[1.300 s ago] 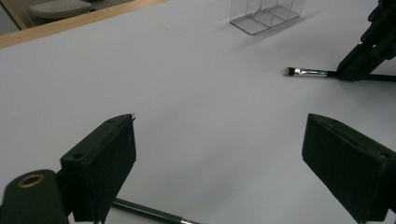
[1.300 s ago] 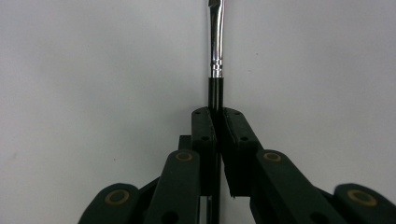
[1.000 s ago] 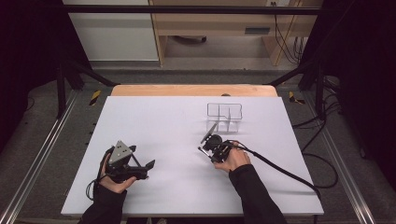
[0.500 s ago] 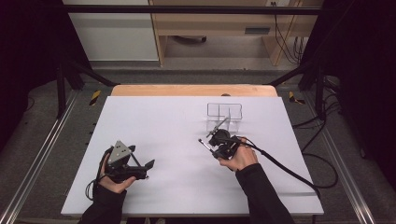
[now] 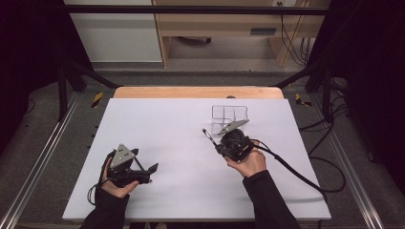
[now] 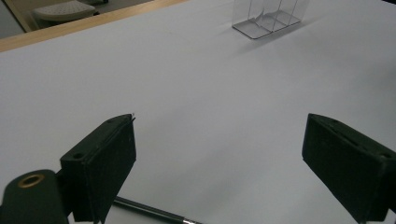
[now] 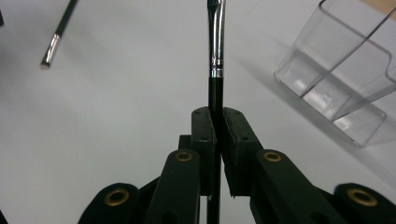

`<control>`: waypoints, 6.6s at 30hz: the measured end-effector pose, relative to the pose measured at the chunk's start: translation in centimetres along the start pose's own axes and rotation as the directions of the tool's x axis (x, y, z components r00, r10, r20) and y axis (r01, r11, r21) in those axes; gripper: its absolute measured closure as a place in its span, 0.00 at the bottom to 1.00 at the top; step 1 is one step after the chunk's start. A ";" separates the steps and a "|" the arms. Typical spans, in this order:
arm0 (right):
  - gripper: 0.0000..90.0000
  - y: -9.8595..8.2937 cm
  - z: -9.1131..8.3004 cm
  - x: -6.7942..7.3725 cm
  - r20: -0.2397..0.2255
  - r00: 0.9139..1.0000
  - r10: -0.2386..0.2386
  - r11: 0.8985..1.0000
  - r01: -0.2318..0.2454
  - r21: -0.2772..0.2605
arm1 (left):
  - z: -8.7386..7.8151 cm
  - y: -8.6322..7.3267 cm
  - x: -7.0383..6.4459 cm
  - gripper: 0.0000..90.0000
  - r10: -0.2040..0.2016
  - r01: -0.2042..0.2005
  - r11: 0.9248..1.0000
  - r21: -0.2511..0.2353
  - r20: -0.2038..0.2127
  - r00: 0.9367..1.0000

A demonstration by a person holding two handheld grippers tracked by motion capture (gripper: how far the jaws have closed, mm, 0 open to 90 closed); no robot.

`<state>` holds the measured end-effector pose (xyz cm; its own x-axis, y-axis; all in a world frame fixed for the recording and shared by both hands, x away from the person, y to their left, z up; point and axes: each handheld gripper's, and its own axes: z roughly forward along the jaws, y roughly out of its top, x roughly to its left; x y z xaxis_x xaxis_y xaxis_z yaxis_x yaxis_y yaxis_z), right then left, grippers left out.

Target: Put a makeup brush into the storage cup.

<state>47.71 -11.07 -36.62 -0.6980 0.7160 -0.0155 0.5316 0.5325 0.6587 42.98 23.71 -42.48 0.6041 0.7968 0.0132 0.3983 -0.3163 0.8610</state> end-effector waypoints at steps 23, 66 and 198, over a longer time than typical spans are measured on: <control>0.94 -0.6 -3.1 -2.0 0.007 0.990 0.139 0.915 -0.126 -0.383 | -0.1 -0.1 0.2 0.10 -0.016 0.016 1.000 -0.011 -0.004 1.000; 0.94 1.6 -2.2 -6.2 0.080 0.944 0.321 0.768 -0.210 -0.605 | -0.2 -0.1 0.3 0.09 -0.022 0.021 0.999 -0.023 -0.003 1.000; 0.90 0.0 5.9 -9.7 0.149 0.919 0.366 0.861 -0.273 -0.430 | -0.3 -0.2 0.4 0.09 -0.032 0.032 0.999 -0.034 0.004 0.999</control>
<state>57.28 -15.37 -40.93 -0.3756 0.9197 0.1145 0.4418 0.0690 0.8944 42.93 24.21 -42.48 0.5941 0.8042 -0.0167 0.3937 -0.2726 0.8779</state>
